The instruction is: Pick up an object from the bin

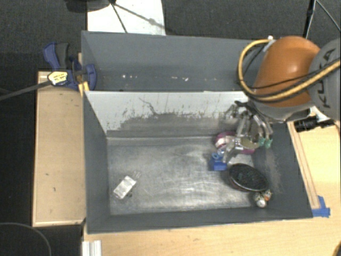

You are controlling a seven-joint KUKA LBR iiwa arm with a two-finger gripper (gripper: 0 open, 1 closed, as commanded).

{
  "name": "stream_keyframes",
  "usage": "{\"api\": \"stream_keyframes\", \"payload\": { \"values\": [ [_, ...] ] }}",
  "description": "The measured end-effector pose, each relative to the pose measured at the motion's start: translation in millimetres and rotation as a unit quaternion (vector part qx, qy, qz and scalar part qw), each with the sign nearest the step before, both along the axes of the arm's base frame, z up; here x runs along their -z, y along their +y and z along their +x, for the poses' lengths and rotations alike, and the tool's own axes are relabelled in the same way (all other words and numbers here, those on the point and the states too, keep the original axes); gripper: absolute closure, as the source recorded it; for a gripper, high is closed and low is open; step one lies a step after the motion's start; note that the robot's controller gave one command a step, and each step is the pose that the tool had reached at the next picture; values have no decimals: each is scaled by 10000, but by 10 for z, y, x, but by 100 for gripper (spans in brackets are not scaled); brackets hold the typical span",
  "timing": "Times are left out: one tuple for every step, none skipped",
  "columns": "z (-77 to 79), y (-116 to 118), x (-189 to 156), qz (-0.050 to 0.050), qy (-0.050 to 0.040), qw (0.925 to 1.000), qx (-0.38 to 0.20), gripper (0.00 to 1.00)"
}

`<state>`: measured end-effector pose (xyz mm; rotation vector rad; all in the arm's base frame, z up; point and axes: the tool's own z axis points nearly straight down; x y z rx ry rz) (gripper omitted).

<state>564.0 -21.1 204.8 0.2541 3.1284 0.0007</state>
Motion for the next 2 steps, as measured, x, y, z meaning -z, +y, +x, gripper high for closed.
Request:
{"api": "stream_keyframes", "payload": {
  "values": [
    [119,-414,1075,18,-97,9960,883,0],
    [149,-438,1060,2,-155,9959,888,100]
  ]
}}
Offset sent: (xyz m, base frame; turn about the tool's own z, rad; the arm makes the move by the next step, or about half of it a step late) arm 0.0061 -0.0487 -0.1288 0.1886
